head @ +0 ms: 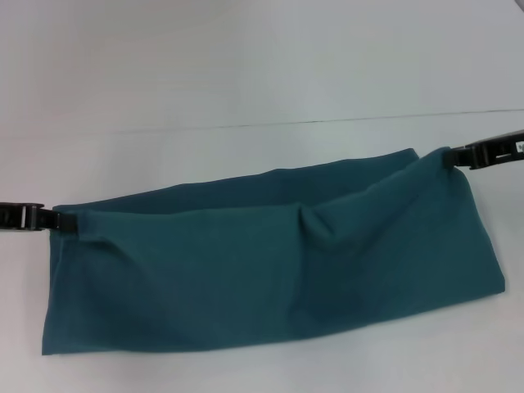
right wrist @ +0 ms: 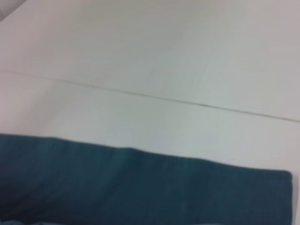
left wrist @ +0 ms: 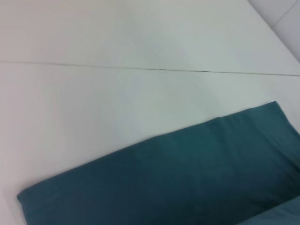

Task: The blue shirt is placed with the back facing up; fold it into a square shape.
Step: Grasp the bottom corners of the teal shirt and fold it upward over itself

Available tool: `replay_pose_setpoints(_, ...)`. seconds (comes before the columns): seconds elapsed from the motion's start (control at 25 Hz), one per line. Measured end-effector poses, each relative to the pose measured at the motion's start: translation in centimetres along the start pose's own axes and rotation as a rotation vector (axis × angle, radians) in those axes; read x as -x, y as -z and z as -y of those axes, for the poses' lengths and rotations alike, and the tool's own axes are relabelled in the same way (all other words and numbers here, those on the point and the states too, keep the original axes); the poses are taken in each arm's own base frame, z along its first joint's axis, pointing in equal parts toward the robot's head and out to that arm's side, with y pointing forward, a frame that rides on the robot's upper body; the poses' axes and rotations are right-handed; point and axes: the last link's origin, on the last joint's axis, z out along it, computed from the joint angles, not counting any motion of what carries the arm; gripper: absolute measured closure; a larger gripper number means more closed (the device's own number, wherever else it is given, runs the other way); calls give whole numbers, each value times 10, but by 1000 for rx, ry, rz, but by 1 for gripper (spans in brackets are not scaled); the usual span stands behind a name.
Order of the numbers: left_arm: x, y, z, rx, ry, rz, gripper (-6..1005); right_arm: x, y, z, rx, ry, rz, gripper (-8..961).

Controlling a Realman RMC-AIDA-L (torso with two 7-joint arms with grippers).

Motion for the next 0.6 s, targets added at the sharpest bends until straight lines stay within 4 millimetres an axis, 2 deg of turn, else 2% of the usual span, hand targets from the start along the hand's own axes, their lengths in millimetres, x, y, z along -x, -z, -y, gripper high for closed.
replay_pose_setpoints(0.36,-8,-18,0,-66,-34,-18,945,9,-9,5,-31,-38,38,931)
replay_pose_setpoints(0.6,-16,-22,1,-100,-49,-49,945,12,-17,8,-57,-64,68,931)
